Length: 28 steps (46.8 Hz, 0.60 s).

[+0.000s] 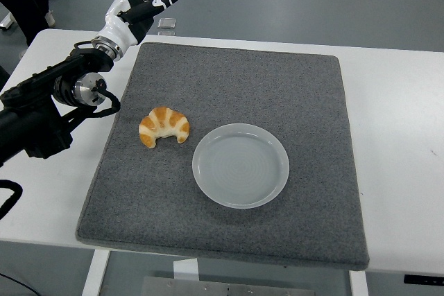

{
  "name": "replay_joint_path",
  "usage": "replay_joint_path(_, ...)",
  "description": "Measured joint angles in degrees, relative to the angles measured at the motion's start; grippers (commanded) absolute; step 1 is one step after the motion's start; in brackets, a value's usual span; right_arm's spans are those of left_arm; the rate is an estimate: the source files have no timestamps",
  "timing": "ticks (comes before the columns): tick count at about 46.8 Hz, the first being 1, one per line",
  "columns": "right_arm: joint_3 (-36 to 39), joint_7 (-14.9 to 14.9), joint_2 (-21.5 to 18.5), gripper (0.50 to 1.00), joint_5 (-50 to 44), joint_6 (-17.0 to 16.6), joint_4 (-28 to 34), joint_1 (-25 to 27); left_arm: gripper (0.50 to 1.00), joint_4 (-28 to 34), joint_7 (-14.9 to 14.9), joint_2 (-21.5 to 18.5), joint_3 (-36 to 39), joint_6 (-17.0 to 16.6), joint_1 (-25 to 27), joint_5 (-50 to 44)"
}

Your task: Place the bread on the plate

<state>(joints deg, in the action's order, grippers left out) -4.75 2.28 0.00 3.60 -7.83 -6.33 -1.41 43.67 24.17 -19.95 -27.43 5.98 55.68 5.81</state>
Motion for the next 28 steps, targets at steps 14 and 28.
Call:
replay_joint_path(14, 0.0, 0.0, 0.0, 0.952, 0.0, 0.0, 0.0, 0.0, 0.994, 10.3, 0.0, -8.0, 7.3, -1.1, 4.8, 19.7)
replay_joint_path(28, 0.0, 0.0, 0.0, 0.952, 0.0, 0.0, 0.0, 0.0, 0.994, 16.4, -0.2, -14.3, 33.0, 0.0, 15.6, 22.6)
